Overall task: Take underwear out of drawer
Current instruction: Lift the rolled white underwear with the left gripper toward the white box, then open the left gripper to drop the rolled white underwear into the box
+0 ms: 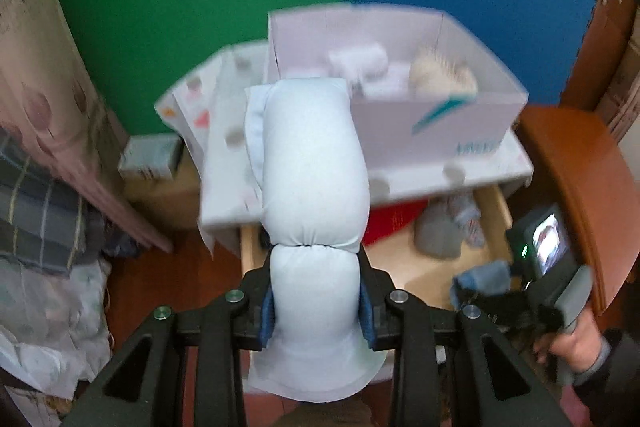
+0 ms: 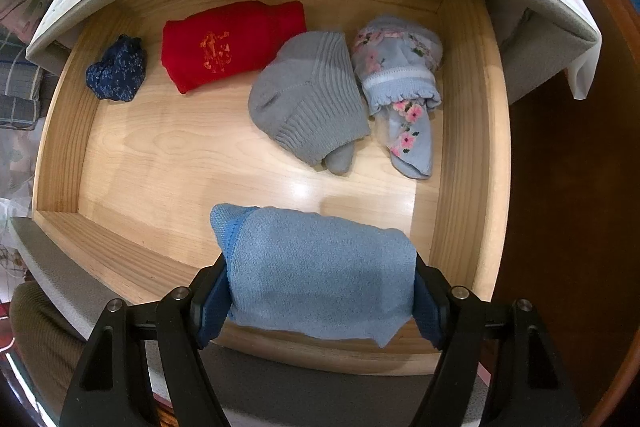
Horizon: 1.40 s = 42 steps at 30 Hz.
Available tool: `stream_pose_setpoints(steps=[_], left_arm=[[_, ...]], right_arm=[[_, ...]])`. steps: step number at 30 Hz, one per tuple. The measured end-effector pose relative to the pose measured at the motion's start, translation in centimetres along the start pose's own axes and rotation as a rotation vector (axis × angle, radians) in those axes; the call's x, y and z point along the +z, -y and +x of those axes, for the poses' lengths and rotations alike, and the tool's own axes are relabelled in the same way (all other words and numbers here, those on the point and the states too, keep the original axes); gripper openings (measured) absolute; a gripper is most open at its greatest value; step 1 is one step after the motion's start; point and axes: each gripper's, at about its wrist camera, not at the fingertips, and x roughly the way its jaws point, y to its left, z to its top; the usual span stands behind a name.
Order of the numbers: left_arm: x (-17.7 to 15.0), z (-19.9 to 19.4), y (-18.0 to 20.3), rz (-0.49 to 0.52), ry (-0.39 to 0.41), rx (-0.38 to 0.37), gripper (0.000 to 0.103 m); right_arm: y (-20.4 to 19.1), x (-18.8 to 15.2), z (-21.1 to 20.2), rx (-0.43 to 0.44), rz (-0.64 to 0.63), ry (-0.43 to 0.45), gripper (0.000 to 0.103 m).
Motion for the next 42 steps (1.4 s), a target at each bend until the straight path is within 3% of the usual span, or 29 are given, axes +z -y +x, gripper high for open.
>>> stream_pose_setpoints(steps=[8,16,19,28,42], left_arm=[[6.6,-1.5,-0.9,-0.031,0.102,0.021,0.033],[12.6,1.2,0.5,0.068,0.146,0.051,0.033],[14.0,3.5,0.8,0.066,0.117,0.053,0.033],[15.4,9.6,1.5,0.049,0.027,0.033,0.033],[15.8,13.6,1.1,0.003,-0.055,0.052,0.038]], right_arm=[[0.3,0.0,-0.4,-0.004,0.026,0.015,0.073],[1.3,0.0,-0.9,-0.012,0.084,0.033,0.073],[1.7,-0.2,-1.2,-0.026,0.123,0.043,0.073],[2.3,-0.1,-1.5,-0.023,0.15,0.044,0.073],[2.2,0.0,-1.4,0.007,0.15,0.043,0.073]])
